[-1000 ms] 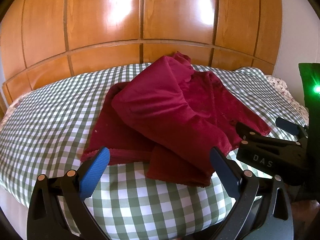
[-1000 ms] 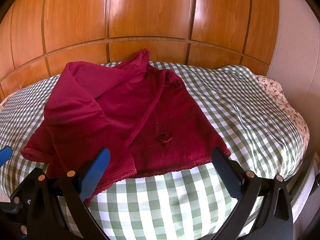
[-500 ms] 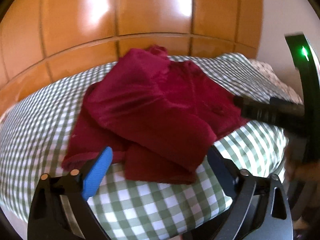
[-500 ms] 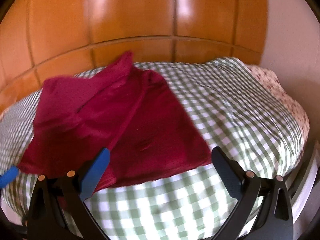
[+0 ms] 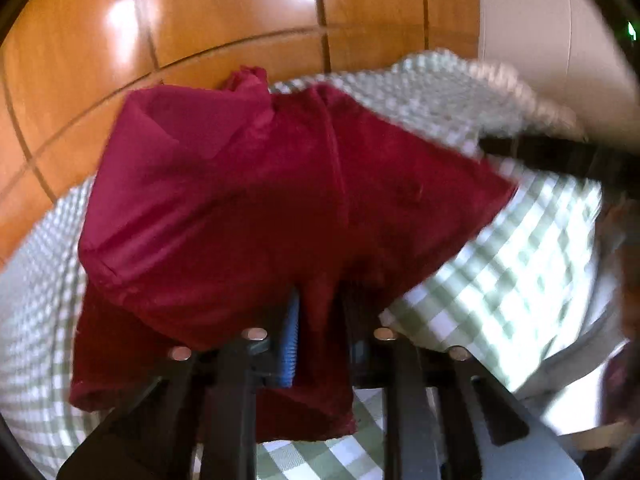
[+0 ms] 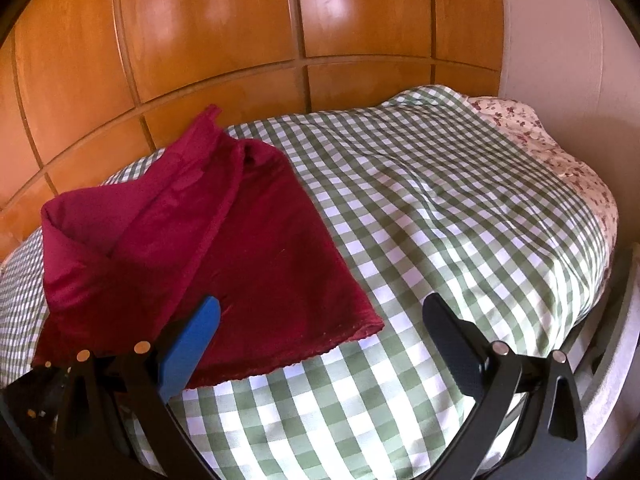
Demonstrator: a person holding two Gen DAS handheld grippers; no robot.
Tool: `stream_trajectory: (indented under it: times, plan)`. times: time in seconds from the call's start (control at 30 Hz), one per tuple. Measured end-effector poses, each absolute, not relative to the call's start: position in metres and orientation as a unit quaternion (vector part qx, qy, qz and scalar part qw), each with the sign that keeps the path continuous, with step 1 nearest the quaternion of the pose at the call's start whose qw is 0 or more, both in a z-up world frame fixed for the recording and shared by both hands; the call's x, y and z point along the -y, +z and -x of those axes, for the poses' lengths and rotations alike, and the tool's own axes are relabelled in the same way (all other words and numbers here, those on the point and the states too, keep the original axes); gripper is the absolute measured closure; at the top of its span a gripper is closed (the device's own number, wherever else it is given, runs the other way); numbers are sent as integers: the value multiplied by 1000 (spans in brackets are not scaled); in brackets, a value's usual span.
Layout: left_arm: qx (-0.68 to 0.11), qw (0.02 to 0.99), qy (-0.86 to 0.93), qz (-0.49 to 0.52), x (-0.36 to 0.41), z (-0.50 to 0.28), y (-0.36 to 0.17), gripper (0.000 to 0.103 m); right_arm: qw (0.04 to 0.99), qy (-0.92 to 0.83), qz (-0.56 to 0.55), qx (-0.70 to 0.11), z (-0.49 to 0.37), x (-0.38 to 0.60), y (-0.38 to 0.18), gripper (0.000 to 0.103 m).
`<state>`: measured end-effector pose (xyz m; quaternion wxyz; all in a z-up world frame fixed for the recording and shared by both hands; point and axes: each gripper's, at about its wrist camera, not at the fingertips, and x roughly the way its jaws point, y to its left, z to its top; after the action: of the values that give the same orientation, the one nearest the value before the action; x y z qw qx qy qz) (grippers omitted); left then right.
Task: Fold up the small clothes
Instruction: 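Grasp the sweater edges with both grippers and lift it off the bed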
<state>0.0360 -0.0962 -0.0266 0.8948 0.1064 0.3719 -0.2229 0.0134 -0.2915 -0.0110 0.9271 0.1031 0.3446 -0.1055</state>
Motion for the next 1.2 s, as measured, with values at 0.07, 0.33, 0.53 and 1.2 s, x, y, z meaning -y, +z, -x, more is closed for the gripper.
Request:
stream_trajectory:
  times: [0.07, 0.33, 0.53, 1.2]
  plan:
    - [-370, 897, -241, -39, 70, -43, -4, 88, 926, -87, -109, -351, -16, 291, -13, 15]
    - [-332, 909, -176, 178, -83, -88, 51, 94, 908, 41, -141, -393, -27, 259, -25, 36]
    - [-311, 924, -90, 202, -159, -96, 61, 94, 885, 119, -158, -422, -49, 220, -30, 36]
    - [-379, 864, 206, 257, -358, -147, -26, 95, 914, 99, 15, -394, -75, 169, 1, 94]
